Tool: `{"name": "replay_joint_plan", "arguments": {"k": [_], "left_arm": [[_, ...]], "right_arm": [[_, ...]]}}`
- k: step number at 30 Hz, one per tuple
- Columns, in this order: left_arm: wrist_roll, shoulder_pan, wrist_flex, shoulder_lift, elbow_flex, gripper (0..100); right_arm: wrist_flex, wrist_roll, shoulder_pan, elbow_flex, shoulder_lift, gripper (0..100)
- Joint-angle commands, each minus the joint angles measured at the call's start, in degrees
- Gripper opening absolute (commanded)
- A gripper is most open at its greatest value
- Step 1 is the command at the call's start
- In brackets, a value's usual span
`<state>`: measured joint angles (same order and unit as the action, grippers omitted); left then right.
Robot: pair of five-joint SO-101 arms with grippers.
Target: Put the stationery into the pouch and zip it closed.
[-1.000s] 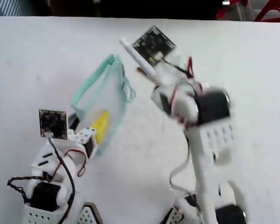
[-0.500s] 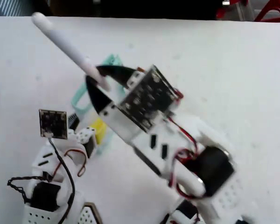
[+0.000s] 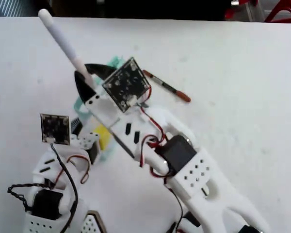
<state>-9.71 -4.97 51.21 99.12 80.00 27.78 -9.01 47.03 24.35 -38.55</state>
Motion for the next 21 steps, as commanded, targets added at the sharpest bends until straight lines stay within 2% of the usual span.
{"name": "replay_joint_plan", "arguments": {"k": [1, 21], "left_arm": [[-0.35, 0.4, -2.55, 0.48, -0.53, 24], [-0.35, 0.31, -2.55, 0.48, -0.53, 24]], "right_arm": [[0.22, 0.53, -1.89, 0.62, -3.21, 1.7], [0.31, 0.62, -1.98, 6.51, -4.0, 1.7]]}}
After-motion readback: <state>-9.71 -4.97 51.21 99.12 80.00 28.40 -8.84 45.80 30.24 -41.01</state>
